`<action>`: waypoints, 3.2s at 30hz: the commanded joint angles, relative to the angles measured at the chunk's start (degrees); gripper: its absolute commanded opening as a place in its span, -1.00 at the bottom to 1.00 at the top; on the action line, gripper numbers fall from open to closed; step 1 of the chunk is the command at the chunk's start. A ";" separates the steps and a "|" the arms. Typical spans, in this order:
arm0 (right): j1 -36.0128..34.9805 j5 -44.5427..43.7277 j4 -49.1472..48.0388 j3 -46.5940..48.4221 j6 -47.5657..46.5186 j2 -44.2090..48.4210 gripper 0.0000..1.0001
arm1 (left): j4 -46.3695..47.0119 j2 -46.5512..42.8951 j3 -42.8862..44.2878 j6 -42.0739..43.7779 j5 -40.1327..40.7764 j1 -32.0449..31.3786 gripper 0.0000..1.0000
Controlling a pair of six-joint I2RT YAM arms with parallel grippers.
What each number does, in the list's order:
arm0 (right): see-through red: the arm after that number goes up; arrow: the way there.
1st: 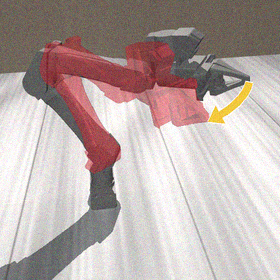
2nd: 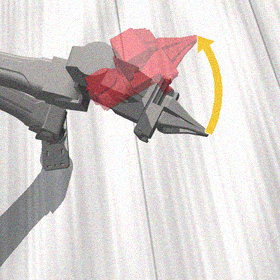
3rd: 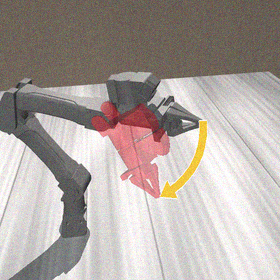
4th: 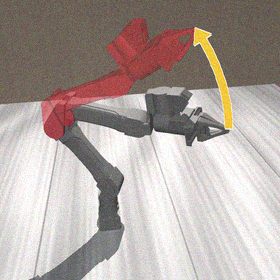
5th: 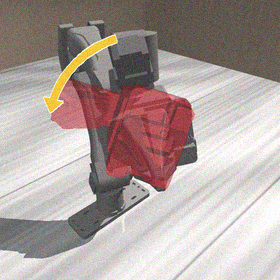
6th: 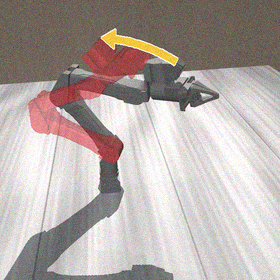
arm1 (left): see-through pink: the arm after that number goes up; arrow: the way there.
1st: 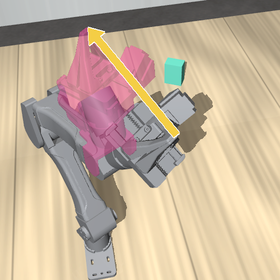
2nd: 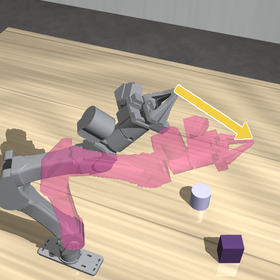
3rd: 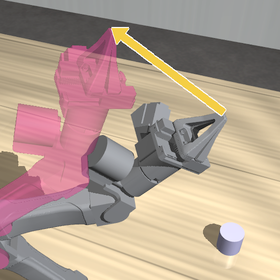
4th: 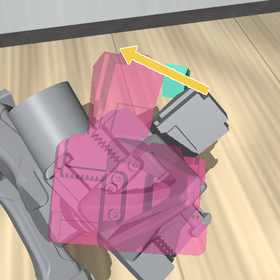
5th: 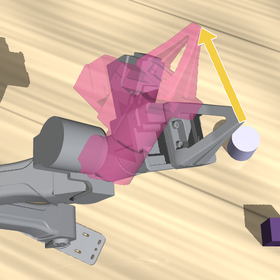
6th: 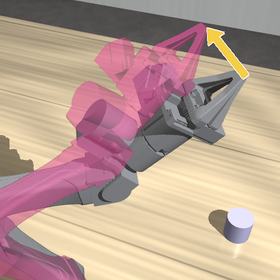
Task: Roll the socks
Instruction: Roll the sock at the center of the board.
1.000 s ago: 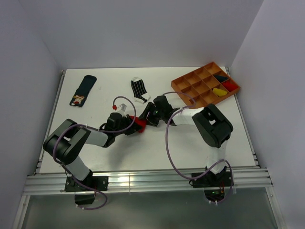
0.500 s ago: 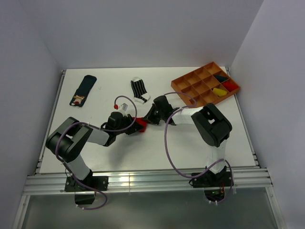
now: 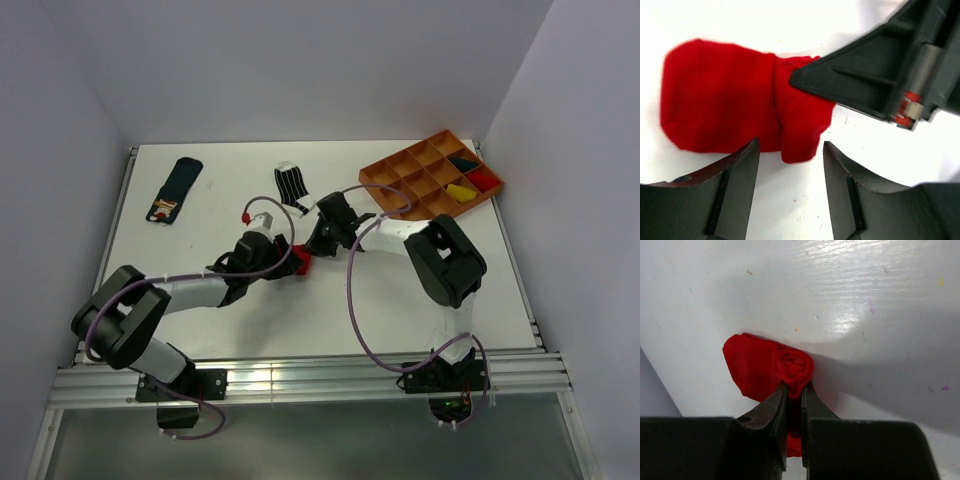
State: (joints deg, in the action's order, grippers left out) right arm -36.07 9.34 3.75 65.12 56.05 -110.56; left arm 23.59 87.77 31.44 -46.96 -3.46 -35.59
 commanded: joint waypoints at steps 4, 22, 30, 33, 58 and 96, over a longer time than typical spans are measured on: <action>-0.57 -2.66 10.92 5.45 -2.44 -1.06 -1.00 | -11.46 -5.24 6.61 11.97 29.19 -12.64 0.14; -0.84 -1.61 14.00 7.12 -2.79 -1.15 -1.00 | -13.48 11.89 17.86 21.65 46.88 -26.01 0.09; -0.84 -0.91 14.36 7.74 -2.88 -0.97 -1.00 | -19.63 18.48 21.73 18.22 48.64 -26.63 -0.35; -0.84 -0.21 13.66 7.21 -2.70 -0.27 -1.00 | -21.04 19.46 22.61 17.08 49.43 -26.55 -0.74; 1.97 6.21 -15.69 -8.87 4.68 6.16 0.30 | 11.73 0.56 -5.16 -4.18 -6.63 2.26 -0.99; 0.48 0.50 0.81 0.44 -1.56 0.35 -1.00 | -2.22 1.36 0.80 -1.13 3.17 1.42 0.02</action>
State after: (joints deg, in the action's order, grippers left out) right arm -35.07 13.87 -2.07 63.33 56.93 -111.46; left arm 31.16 92.51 29.41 -53.54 -11.25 -31.14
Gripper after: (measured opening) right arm 0.134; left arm 0.484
